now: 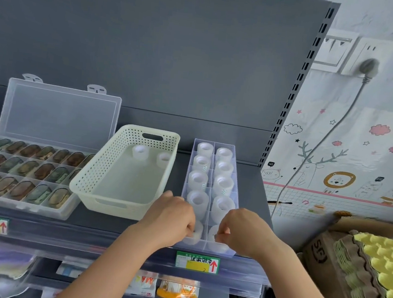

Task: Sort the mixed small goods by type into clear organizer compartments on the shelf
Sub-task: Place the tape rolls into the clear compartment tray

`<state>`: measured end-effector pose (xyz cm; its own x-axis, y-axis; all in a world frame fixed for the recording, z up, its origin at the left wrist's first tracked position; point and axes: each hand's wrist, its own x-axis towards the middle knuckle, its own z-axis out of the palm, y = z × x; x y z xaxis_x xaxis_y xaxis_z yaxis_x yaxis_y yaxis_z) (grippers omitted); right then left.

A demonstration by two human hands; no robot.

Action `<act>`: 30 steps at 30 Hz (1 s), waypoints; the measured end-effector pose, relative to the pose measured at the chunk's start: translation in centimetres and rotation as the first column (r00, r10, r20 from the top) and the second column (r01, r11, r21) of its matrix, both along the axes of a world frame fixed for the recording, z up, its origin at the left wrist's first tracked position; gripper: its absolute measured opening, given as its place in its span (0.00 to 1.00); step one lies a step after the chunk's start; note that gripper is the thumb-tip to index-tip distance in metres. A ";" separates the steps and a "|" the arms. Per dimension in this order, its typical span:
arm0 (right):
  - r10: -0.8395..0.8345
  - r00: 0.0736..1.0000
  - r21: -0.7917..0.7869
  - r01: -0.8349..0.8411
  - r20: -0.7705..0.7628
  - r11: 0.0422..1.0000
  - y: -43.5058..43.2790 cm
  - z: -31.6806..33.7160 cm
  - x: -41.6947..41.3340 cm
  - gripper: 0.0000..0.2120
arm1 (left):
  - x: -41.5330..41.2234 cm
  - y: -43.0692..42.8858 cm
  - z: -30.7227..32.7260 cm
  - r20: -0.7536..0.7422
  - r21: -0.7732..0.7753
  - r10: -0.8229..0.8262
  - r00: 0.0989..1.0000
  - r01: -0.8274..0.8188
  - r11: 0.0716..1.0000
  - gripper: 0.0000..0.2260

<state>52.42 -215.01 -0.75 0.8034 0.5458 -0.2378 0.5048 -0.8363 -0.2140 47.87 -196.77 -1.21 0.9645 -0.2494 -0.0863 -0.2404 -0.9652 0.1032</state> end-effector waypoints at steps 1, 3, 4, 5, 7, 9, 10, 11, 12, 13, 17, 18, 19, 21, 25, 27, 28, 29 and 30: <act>-0.004 1.000 -0.003 0.004 -0.015 1.000 0.1 0.0 0.1 0.08 | 0.1 0.0 0.0 -0.017 0.013 -0.011 1.000 0.011 1.000 0.12; -0.020 0.999 0.010 0.021 -0.044 1.000 0.2 0.0 0.4 0.07 | 0.3 0.2 0.0 -0.037 0.012 -0.024 0.999 0.024 1.000 0.14; -0.030 0.998 0.027 0.031 -0.053 0.999 0.3 0.1 0.5 0.06 | 0.4 0.4 0.0 -0.043 -0.019 -0.020 0.999 0.020 1.000 0.14; -0.037 0.998 0.045 0.039 -0.052 0.998 0.5 0.3 0.7 0.06 | 0.5 0.6 0.1 -0.045 -0.062 -0.014 0.999 0.011 0.998 0.14; -0.030 0.999 0.088 0.032 -0.014 0.996 1.2 0.8 1.0 0.07 | 0.7 1.1 0.5 -0.018 -0.163 -0.006 1.000 0.003 0.987 0.12; -0.019 0.999 0.157 0.012 0.042 0.987 2.3 1.4 1.3 0.07 | 0.9 2.0 1.3 0.041 -0.257 0.019 0.999 -0.008 0.966 0.10; -0.015 0.998 0.197 0.001 0.068 0.980 3.0 1.7 1.4 0.07 | 1.1 2.7 1.8 0.073 -0.284 0.039 0.997 -0.017 0.959 0.09; -0.012 0.996 0.230 -0.009 0.090 0.973 3.6 2.0 1.6 0.07 | 1.4 3.5 2.2 0.101 -0.293 0.066 0.993 -0.033 0.955 0.08; -0.007 0.994 0.252 -0.021 0.112 0.967 4.4 2.2 1.9 0.07 | 1.7 4.5 2.5 0.126 -0.290 0.101 0.987 -0.061 0.955 0.08; 0.002 0.991 0.267 -0.038 0.131 0.963 5.2 2.5 2.2 0.07 | 2.1 5.6 2.7 0.143 -0.273 0.144 0.979 -0.101 0.957 0.08; 0.061 0.979 0.303 -0.118 0.193 0.946 9.1 3.0 4.0 0.08 | 4.2 10.0 3.0 0.176 -0.114 0.286 0.942 -0.269 0.956 0.08; 0.067 0.974 0.301 -0.133 0.218 0.944 10.1 2.9 4.6 0.10 | 4.7 11.0 2.8 0.163 -0.073 0.308 0.937 -0.300 0.951 0.08; 0.075 0.967 0.288 -0.145 0.243 0.946 11.2 2.8 5.2 0.11 | 5.3 11.9 2.6 0.140 -0.031 0.323 0.936 -0.321 0.946 0.09; 0.103 0.955 0.234 -0.171 0.277 0.957 13.3 2.4 6.5 0.16 | 6.5 13.5 1.9 0.081 0.052 0.339 0.937 -0.343 0.938 0.10; 0.193 0.919 -0.006 -0.203 0.343 0.979 17.4 1.2 9.2 0.20 | 8.9 15.6 0.4 0.037 0.176 0.322 0.946 -0.323 0.930 0.18; 0.221 0.910 -0.138 -0.182 0.352 0.973 19.0 0.4 10.3 0.19 | 10.0 16.4 -0.3 0.025 0.194 0.316 0.948 -0.315 0.929 0.22; 0.230 0.905 -0.197 -0.167 0.358 0.966 19.7 0.1 10.8 0.18 | 10.5 16.7 -0.6 0.023 0.196 0.312 0.950 -0.310 0.930 0.24; 0.236 0.900 -0.247 -0.150 0.367 0.957 20.2 -0.2 11.2 0.17 | 10.9 17.0 -0.9 0.024 0.199 0.303 0.953 -0.302 0.932 0.24; 0.241 0.894 -0.287 -0.134 0.378 0.949 20.7 -0.5 11.5 0.15 | 11.3 17.2 -1.2 0.026 0.203 0.293 0.956 -0.293 0.935 0.25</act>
